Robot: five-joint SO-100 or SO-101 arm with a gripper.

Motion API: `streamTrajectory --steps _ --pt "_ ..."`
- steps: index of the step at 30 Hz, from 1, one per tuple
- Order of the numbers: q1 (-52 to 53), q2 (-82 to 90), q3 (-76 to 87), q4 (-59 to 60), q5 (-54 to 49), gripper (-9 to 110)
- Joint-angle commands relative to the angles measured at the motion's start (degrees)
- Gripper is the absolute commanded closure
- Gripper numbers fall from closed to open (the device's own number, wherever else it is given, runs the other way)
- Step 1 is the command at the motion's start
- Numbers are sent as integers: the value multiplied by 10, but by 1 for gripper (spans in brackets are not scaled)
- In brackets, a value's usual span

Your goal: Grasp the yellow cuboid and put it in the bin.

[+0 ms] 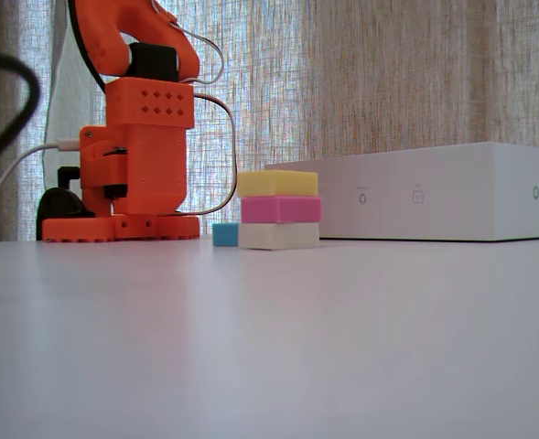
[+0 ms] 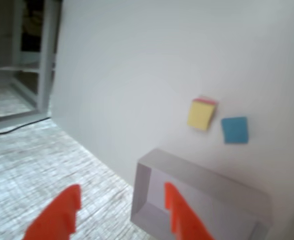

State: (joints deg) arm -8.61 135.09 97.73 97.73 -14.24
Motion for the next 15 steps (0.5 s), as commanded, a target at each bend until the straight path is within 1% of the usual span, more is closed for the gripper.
streamTrajectory --steps 1,7,10,12,15 --pt "11 2 52 -24 5 81" --pt "14 10 192 -89 11 81" --pt "30 8 247 -153 10 81" --pt "36 6 272 -187 6 81" --pt "37 0 293 -204 5 81"
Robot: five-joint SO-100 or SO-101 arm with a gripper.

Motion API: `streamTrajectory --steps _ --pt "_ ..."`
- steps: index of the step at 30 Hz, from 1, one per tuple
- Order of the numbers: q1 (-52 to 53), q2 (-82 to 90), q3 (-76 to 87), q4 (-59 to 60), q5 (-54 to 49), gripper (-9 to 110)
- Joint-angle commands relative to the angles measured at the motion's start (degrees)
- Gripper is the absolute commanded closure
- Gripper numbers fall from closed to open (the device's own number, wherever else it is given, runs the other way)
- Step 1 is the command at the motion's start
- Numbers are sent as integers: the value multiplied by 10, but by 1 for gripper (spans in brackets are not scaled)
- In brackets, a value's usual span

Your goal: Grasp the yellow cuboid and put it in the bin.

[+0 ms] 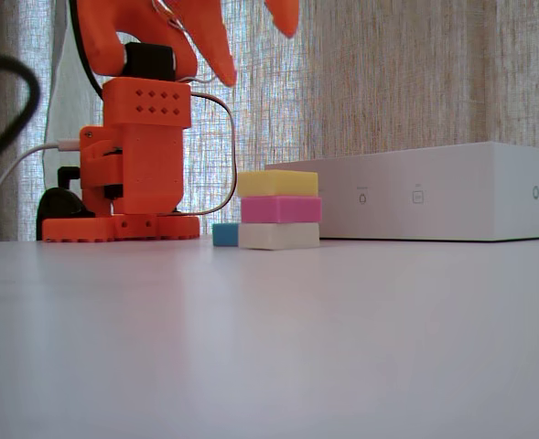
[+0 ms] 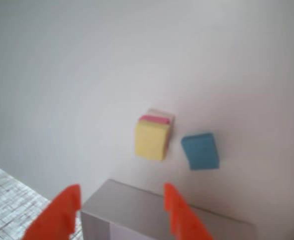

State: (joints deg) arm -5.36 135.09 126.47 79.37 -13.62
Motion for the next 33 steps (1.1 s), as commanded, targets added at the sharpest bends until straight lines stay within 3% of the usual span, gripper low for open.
streamTrajectory --steps 1,33 --pt "4 -4 10 -24 -3 81" --pt "15 -134 44 -106 -33 79"
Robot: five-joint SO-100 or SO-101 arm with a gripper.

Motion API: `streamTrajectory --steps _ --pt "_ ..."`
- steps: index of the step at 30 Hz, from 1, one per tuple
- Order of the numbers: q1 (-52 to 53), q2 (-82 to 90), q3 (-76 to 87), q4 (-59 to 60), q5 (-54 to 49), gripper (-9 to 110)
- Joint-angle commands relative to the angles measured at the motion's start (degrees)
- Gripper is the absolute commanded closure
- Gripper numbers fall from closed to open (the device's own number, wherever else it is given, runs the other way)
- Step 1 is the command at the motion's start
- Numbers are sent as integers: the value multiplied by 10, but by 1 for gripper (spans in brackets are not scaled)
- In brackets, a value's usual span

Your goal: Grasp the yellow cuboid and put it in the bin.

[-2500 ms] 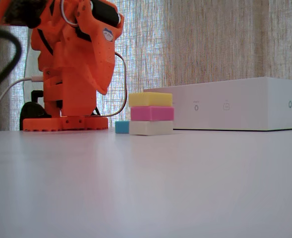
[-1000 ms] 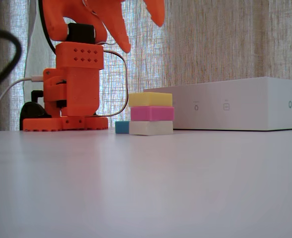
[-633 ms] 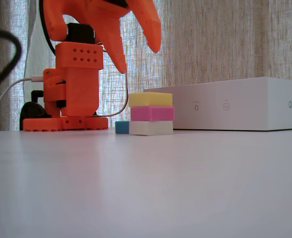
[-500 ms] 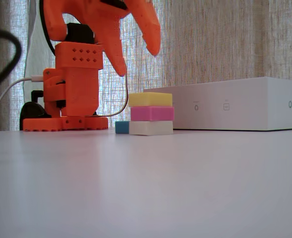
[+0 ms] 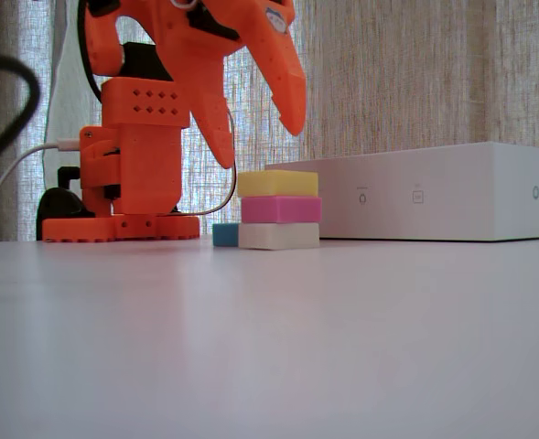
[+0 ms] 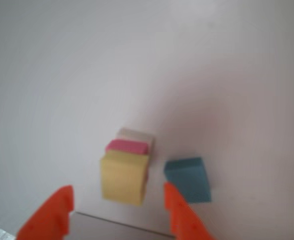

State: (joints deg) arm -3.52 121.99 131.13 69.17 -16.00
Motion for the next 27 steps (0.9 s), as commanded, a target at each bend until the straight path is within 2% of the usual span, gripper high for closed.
streamTrajectory --steps 1,27 --pt "-4 -6 -3 -4 -9 79" --pt "-16 -62 -6 -54 -9 79"
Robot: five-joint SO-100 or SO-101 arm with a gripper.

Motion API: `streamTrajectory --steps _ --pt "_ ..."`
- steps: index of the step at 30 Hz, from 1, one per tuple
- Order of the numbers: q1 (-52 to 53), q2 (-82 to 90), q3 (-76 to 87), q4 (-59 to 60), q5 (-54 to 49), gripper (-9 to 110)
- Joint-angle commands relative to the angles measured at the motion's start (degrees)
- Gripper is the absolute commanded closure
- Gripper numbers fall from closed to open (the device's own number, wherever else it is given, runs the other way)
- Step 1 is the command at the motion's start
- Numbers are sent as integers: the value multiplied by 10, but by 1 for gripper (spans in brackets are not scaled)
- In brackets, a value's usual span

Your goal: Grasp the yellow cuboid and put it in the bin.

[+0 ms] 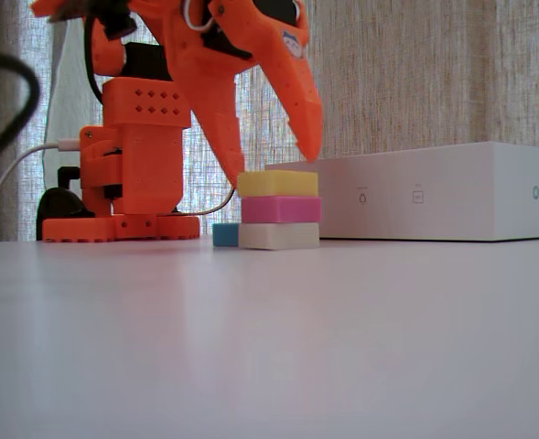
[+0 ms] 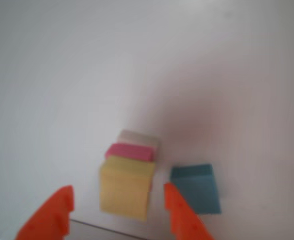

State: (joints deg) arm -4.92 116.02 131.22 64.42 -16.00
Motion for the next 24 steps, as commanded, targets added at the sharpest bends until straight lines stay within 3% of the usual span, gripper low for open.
streamTrajectory --steps 1,24 --pt "-2 -4 -7 -8 -9 79" --pt "-7 -24 -4 -28 -8 81"
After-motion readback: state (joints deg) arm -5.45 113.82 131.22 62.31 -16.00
